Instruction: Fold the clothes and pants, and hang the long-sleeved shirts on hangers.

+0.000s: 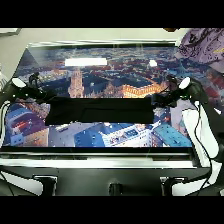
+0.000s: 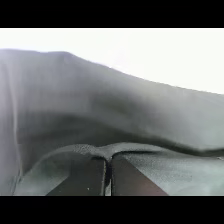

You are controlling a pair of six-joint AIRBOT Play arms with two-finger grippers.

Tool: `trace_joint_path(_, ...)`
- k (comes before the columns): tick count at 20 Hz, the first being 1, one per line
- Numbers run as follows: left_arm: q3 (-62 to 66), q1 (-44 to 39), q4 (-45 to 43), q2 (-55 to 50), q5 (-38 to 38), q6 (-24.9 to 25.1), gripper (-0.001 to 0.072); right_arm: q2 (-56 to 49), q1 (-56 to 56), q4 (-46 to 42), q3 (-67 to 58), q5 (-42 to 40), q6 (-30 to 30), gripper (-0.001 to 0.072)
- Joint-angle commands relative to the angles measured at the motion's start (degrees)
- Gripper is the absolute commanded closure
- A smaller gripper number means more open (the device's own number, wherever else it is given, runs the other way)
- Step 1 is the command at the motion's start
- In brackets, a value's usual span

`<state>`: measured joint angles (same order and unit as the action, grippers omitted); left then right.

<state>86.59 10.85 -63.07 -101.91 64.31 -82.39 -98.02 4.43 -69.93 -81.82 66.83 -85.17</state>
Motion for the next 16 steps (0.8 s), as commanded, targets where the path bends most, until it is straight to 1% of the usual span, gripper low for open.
trace_joint_path(1,2.19,-0.59,0.04,-3.89,0.26,0.13,0.0689,-2.58,-0.04,2.82,-0.48,-2.38,0.37,0.068)
trace_joint_path(2,2.21,-0.59,0.04,-4.26,0.26,0.0,0.0667,-2.78,-0.04,3.87,-0.48,-2.75,0.35,0.0675)
trace_joint_path(3,2.21,-0.57,0.04,-4.35,0.26,-0.42,0.0556,-2.75,-0.04,4.59,-0.48,-2.86,0.26,0.0605)
trace_joint_path(4,2.62,-0.57,0.04,-4.33,0.68,-0.74,0.0369,-2.73,0.07,6.23,-0.72,-2.01,0.0,0.0486)
trace_joint_path(5,3.69,-0.55,0.02,-4.31,2.01,-0.72,0.0215,-2.73,0.7,8.11,-1.53,0.09,-0.13,0.0308)
trace_joint_path(6,5.42,-0.46,-0.28,-4.22,3.96,-0.7,0.0124,-2.69,2.14,10.69,-3.04,3.02,-0.02,0.0208)
trace_joint_path(7,7.39,-0.31,-0.98,-4.02,6.12,-0.79,0.0094,-2.69,4.2,13.79,-4.61,5.62,0.37,0.0189)
trace_joint_path(9,12.02,0.13,-3.98,-3.5,10.84,-3.91,0.0094,-2.58,10.19,21.2,-5.44,10.49,1.86,0.0182)
trace_joint_path(10,14.03,0.26,-5.35,-3.13,12.83,-4.59,0.0093,-2.62,12.61,21.66,-4.83,12.17,1.97,0.0182)
trace_joint_path(12,16.83,0.24,-7.23,-2.01,14.67,-4.61,0.0093,-2.71,15.69,22.99,-1.44,12.39,2.64,0.0179)
trace_joint_path(14,17.46,0.24,-7.34,-0.46,14.27,-4.63,0.0094,-3.45,16.2,25.64,2.32,12.02,5.44,0.0162)
trace_joint_path(15,17.46,0.24,-7.32,0.09,14.27,-4.63,0.0094,-4.09,15.87,26.58,4.04,11.56,6.43,0.0118)
trace_joint_path(16,17.46,0.24,-7.32,0.44,14.32,-4.63,0.0094,-4.61,15.54,27.85,5.64,10.56,7.15,0.0097)
